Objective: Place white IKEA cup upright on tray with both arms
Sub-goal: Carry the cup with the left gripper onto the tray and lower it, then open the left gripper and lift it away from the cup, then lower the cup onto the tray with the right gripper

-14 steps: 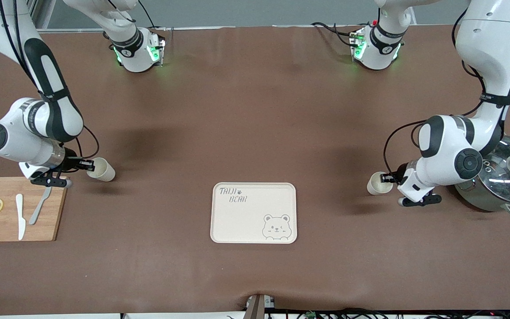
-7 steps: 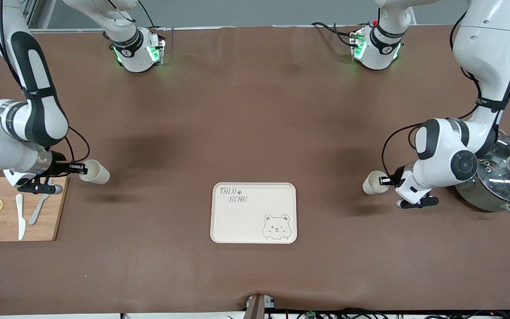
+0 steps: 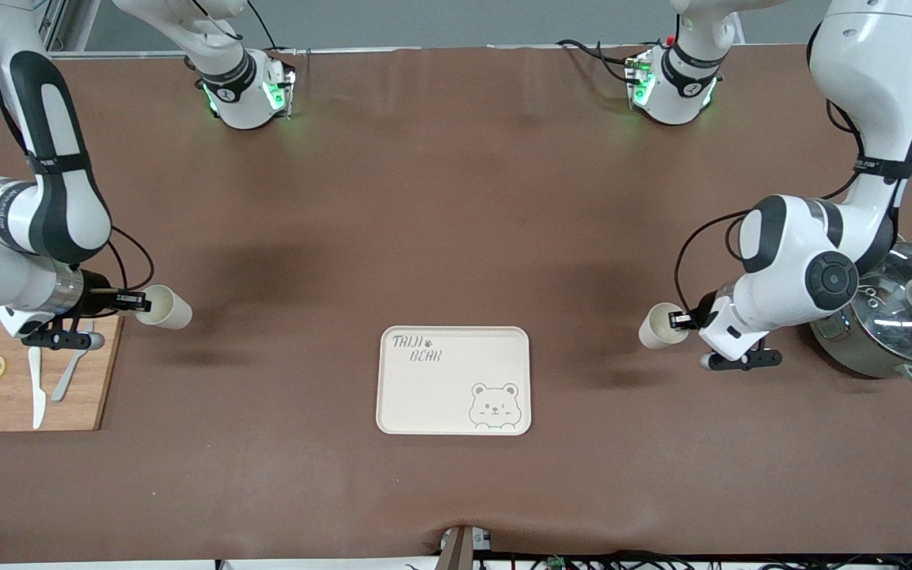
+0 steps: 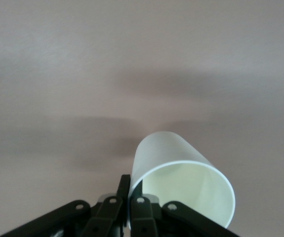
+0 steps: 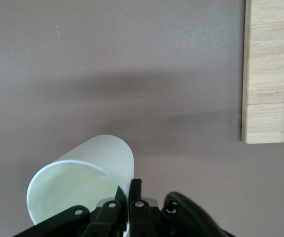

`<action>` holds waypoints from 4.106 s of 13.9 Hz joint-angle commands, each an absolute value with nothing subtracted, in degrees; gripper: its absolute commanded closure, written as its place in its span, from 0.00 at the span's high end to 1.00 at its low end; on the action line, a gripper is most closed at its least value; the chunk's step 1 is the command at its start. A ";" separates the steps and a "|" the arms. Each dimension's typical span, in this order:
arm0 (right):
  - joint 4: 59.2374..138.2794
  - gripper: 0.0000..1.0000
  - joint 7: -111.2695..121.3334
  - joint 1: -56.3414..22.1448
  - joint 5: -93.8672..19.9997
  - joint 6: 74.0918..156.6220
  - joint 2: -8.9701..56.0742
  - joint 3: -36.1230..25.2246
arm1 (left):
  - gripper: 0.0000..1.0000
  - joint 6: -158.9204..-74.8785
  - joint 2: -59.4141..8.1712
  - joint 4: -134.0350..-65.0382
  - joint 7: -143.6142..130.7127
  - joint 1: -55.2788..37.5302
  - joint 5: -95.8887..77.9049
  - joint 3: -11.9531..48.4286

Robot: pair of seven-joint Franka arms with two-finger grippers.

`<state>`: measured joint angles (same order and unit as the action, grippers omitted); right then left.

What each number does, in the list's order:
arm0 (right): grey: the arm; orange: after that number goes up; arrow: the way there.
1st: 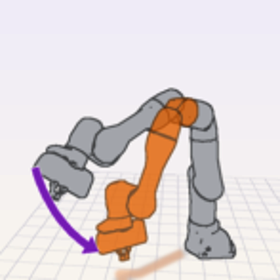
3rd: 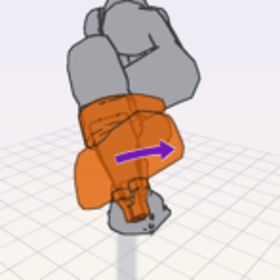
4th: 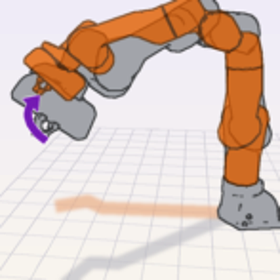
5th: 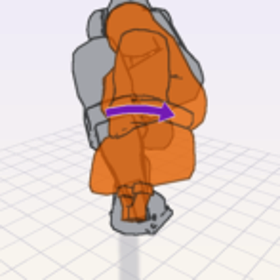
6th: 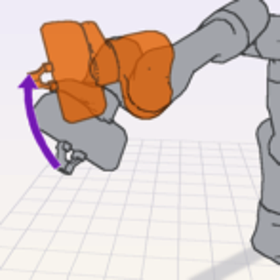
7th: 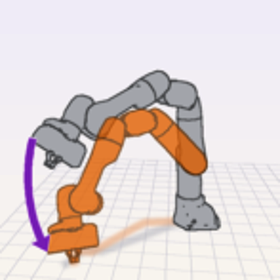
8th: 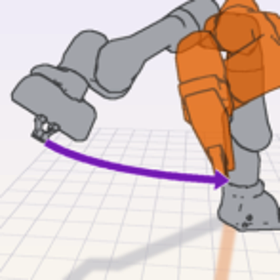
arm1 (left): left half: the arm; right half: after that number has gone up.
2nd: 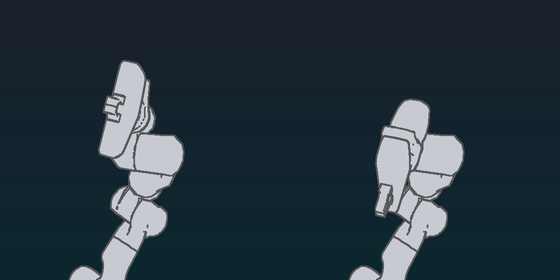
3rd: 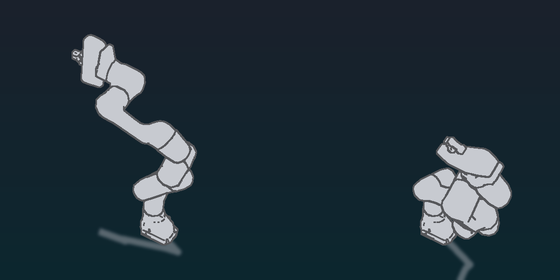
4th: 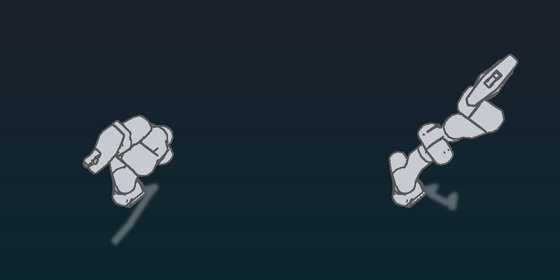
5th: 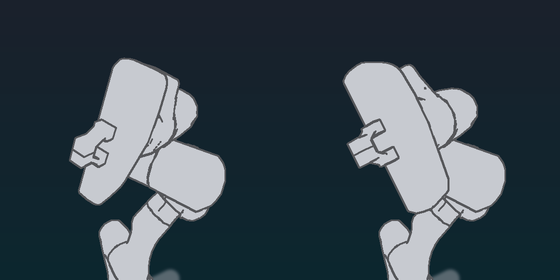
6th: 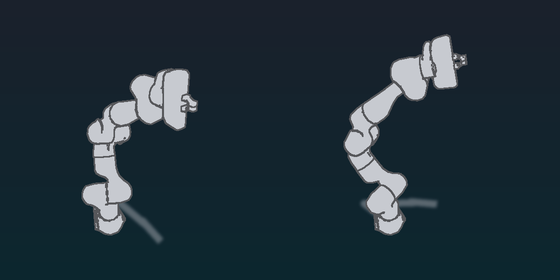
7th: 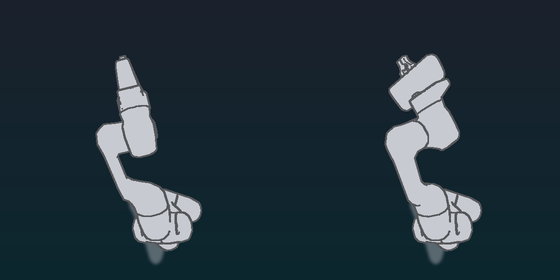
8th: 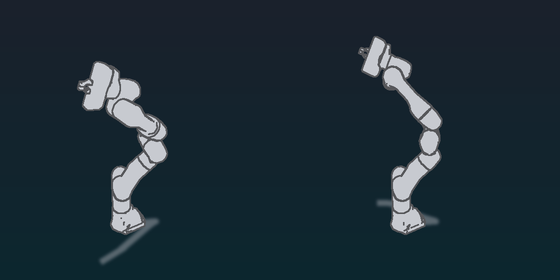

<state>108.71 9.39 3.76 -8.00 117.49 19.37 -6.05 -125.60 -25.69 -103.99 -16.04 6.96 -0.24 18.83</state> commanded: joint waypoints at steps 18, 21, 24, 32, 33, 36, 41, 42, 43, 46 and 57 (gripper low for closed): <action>99.41 0.00 9.49 5.80 -8.70 107.85 18.72 -6.42 | 0.00 -132.71 -44.91 -82.18 -54.93 -15.38 -0.53 18.11; 97.82 0.00 7.92 4.75 -8.70 106.88 18.81 -6.33 | 0.12 -133.41 -46.93 -82.09 -54.84 -15.55 -0.53 17.93; 96.59 0.00 0.02 1.77 -8.88 106.96 19.07 -6.15 | 0.70 -133.68 -46.85 -82.00 -55.02 -15.64 -0.53 17.84; 96.33 0.00 -23.53 -10.97 -15.89 111.53 21.97 -6.06 | 1.00 -122.37 -34.21 -82.44 -52.39 -9.24 1.58 17.75; 96.42 0.00 -24.51 -12.29 -17.82 112.58 22.49 -6.06 | 1.00 -120.08 -32.28 -82.44 -51.16 -7.92 1.58 17.75; 95.54 0.00 -31.95 -17.99 -19.16 115.83 24.69 -6.06 | 1.00 -112.96 -27.09 -82.44 -49.40 -2.83 1.58 17.75; 89.84 0.00 -47.61 -25.21 -19.34 121.37 31.89 -6.06 | 1.00 -104.43 -21.02 -82.53 -38.61 5.17 1.58 17.84; 88.43 0.00 -49.90 -26.01 -19.34 121.90 33.56 -6.06 | 1.00 -102.94 -20.05 -82.53 -35.89 6.58 1.67 17.75; 86.42 0.00 -52.79 -27.76 -19.16 121.99 35.66 -6.06 | 1.00 -101.61 -19.34 -82.44 -34.47 7.81 1.58 17.75; 82.01 0.00 -58.08 -30.49 -19.07 123.04 39.54 -6.06 | 1.00 -96.96 -16.27 -82.36 -32.97 10.62 1.76 17.75; 81.83 0.30 -61.00 -33.49 -19.07 131.49 45.35 -6.06 | 1.00 -85.96 -8.71 -82.79 -25.23 13.54 3.52 17.93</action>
